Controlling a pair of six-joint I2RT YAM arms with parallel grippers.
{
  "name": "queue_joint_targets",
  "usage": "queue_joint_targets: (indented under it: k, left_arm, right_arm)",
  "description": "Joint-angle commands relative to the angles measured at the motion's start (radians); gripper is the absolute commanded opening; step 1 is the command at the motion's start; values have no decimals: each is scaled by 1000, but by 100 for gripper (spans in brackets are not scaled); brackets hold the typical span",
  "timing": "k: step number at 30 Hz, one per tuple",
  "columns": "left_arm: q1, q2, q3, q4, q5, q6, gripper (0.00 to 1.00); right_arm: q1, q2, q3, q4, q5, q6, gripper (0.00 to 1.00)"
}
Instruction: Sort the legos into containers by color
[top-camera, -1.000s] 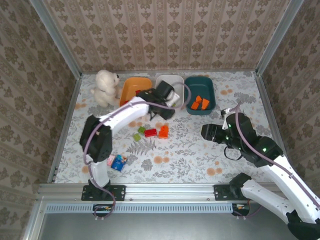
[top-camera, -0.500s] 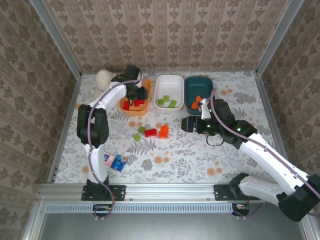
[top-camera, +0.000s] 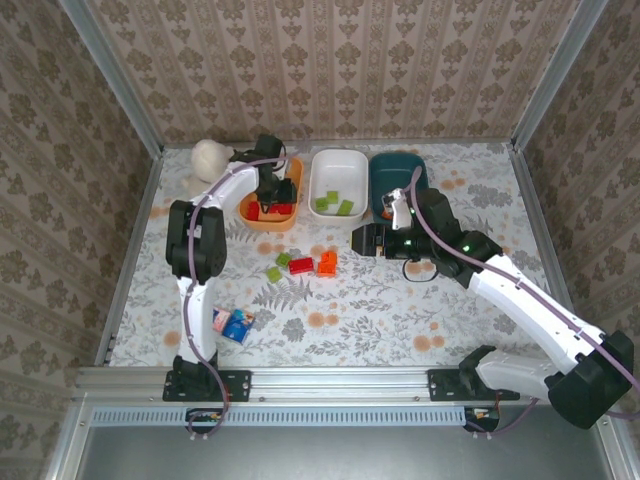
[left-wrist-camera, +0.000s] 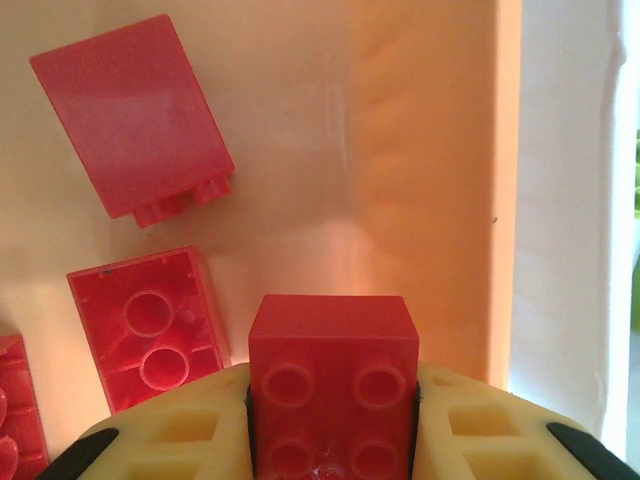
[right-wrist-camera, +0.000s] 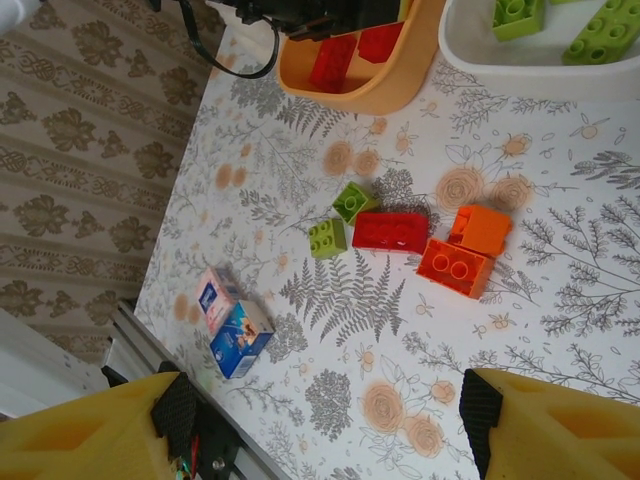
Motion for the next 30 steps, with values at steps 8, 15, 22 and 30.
queue_joint_targets:
  k: [8,15,22,30]
  left_arm:
    - [2,-26,-34,-66,-25,-16,53]
    - [-6,-116,-7,-81,-58,-39,61]
    - [-7,-374,-158,-17,-135,-155,64]
    - [-65,-852,-620,153,-128,-298,70]
  right_arm:
    - [-4,64,86,13,-46,-3,75]
    - [14,119,130,-1,-52,-42,75]
    - [112,261,205,-161,138,-97,74]
    - [260,561,357,-350,336,-27,90]
